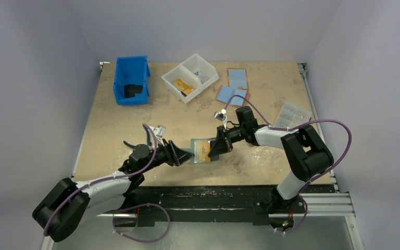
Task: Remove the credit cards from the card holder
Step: Remove the credit card from the card holder, then place the credit card in the storage box.
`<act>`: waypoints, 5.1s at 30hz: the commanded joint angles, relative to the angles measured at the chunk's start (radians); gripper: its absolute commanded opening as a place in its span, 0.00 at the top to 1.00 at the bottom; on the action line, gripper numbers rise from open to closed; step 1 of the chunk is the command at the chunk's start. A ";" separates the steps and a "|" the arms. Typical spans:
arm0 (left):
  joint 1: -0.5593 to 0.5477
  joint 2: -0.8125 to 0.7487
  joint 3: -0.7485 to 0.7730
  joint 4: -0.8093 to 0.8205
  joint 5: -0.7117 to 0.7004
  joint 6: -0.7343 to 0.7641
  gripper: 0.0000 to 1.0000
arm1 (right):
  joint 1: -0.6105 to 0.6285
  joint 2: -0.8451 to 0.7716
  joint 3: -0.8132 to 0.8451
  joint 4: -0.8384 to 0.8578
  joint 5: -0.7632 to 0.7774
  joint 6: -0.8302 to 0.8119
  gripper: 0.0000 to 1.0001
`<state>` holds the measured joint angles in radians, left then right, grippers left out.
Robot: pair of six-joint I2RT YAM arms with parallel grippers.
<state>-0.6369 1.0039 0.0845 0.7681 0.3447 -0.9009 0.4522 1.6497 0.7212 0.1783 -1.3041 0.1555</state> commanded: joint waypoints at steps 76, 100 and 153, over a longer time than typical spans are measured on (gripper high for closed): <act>0.070 0.539 -0.074 0.352 0.058 -0.052 1.00 | -0.004 0.257 0.189 -0.309 0.161 -0.189 0.97; 0.104 0.503 -0.073 0.285 0.071 -0.023 1.00 | -0.034 0.282 0.237 -0.407 0.168 -0.240 1.00; 0.118 -0.425 0.636 -1.307 -0.511 0.361 0.18 | 0.001 0.637 1.404 -0.380 0.714 0.032 1.00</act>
<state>-0.5240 0.6094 0.6838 -0.4667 -0.1127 -0.5957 0.4431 2.2208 1.9671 -0.2157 -0.6697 0.1112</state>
